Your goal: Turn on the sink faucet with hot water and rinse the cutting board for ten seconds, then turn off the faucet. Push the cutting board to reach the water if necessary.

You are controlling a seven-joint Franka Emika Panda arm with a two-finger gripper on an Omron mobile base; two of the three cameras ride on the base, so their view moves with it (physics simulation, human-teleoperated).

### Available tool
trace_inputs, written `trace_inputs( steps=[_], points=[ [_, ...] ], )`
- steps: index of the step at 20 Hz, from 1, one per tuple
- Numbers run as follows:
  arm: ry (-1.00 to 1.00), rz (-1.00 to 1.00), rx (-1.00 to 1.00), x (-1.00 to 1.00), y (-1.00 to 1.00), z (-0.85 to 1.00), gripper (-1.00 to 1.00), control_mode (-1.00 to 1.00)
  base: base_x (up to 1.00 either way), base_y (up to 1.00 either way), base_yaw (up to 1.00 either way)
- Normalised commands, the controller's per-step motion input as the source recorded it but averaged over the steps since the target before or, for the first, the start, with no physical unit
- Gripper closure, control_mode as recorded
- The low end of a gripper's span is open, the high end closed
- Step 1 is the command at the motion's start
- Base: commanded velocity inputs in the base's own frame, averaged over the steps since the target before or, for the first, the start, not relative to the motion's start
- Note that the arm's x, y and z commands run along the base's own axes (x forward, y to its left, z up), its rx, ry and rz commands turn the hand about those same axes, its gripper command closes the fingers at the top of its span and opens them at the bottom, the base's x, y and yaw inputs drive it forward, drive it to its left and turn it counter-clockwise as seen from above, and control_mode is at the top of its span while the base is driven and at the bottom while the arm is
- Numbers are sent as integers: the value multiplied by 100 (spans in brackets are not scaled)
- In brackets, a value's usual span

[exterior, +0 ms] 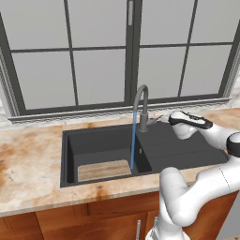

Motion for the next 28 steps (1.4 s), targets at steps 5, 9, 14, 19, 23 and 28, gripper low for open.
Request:
trace_inputs(
  steps=[5,9,14,19,23,28],
  points=[
    [0,0,0,2,11,0,-100,-100,0,0,0],
    [0,0,0,6,7,0,-100,-100,0,0,0],
    [0,0,0,9,10,0,-100,-100,0,0,0],
    [1,0,0,3,22,1,-100,-100,0,0,0],
    [0,0,0,0,29,2,-100,-100,0,0,0],
    [0,1,0,4,21,6,-100,-100,0,0,0]
  ],
)
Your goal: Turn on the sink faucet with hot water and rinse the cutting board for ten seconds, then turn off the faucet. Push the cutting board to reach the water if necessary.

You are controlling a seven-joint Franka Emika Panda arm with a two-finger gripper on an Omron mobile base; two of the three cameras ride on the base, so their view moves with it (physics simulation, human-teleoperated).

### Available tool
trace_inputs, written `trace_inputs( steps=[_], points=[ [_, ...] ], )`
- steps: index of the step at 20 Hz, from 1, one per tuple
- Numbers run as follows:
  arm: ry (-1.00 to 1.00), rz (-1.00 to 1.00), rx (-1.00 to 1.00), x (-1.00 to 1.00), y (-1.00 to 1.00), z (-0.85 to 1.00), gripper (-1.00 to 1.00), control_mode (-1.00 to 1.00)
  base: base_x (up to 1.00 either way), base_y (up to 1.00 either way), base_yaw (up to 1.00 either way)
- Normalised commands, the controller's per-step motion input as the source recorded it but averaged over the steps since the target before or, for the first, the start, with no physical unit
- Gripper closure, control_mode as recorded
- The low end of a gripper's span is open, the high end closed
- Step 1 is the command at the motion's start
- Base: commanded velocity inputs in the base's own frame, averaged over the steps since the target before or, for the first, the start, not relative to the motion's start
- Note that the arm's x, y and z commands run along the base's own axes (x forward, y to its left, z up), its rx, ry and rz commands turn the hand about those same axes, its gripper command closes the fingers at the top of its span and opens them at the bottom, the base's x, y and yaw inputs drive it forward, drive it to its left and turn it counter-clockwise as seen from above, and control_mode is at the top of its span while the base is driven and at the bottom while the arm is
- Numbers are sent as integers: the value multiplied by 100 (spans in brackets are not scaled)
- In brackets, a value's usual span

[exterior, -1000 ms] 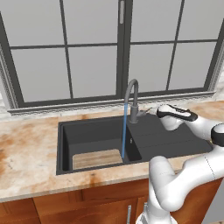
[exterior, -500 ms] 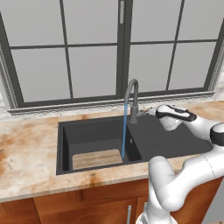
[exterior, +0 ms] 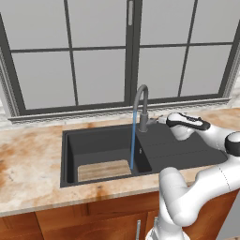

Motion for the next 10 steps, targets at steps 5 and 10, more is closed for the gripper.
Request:
trace_inputs(
  steps=[5,10],
  points=[
    [0,2,0,2,26,5,-100,-100,0,0,0],
    [0,1,0,9,33,11,-100,-100,0,0,0]
  ],
)
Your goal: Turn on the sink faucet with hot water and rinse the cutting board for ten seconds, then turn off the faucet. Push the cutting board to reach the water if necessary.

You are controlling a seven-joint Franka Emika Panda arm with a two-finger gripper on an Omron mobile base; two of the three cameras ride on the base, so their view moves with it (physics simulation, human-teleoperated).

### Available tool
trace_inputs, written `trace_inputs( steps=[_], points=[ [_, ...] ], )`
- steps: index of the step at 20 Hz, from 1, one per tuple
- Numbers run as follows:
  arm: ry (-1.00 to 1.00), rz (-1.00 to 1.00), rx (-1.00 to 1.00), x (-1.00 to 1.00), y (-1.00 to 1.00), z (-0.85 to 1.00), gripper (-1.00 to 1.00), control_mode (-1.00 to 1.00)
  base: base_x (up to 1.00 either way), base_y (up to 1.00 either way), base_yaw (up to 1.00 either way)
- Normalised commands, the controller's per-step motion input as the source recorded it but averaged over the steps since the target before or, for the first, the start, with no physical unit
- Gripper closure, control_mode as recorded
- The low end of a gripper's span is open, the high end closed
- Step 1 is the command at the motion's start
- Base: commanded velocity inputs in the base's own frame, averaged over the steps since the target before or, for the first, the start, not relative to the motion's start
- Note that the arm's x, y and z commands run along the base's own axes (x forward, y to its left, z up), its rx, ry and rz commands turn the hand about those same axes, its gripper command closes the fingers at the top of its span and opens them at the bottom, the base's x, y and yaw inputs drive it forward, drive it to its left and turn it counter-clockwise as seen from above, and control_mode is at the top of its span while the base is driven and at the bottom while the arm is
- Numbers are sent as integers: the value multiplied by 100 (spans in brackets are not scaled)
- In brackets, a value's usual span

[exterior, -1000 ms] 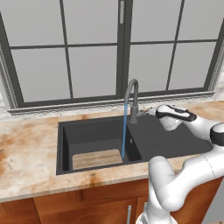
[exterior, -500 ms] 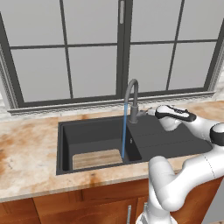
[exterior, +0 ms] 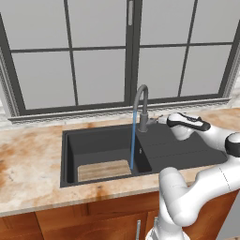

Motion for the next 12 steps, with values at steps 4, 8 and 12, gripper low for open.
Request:
trace_inputs(
  steps=[4,8,12],
  points=[
    [0,0,0,11,31,17,-100,-100,0,0,0],
    [0,0,0,7,36,17,-100,-100,0,0,0],
    [0,0,0,0,42,12,-100,-100,0,0,0]
  ],
)
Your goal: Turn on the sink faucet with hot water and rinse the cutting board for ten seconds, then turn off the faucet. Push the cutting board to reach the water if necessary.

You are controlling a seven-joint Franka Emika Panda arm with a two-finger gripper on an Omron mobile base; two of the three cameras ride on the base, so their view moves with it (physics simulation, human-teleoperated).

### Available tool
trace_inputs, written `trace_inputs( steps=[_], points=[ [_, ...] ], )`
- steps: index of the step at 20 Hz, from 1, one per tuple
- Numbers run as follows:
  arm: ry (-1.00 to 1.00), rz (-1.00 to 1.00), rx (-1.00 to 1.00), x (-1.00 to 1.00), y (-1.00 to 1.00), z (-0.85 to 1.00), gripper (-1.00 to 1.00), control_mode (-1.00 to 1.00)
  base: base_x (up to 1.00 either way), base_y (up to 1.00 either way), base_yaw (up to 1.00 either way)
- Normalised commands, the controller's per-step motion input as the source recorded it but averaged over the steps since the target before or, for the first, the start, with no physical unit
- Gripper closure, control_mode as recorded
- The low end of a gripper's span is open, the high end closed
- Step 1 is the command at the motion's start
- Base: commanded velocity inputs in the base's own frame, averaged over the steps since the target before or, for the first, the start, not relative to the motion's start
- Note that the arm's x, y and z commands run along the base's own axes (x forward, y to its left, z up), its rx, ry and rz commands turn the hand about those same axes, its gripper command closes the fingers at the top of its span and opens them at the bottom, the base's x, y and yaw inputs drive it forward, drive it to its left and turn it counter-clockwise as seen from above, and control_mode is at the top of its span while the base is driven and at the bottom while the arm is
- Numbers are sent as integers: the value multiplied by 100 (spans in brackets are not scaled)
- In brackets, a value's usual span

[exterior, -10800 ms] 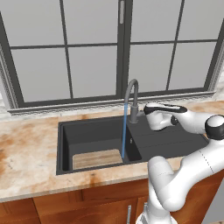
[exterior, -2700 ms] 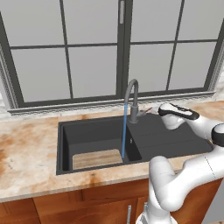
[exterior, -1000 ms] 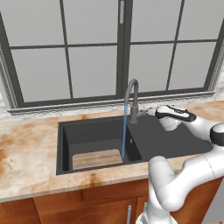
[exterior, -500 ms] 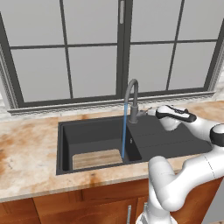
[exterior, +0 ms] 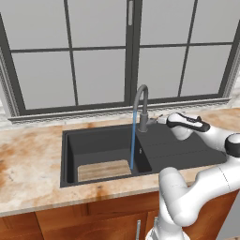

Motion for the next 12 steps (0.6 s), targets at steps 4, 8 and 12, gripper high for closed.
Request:
trace_inputs(
  steps=[4,8,12],
  points=[
    [0,0,0,1,42,13,-100,-100,0,0,0],
    [0,0,0,6,43,11,-100,-100,0,0,0],
    [0,1,0,5,47,7,-100,-100,0,0,0]
  ],
)
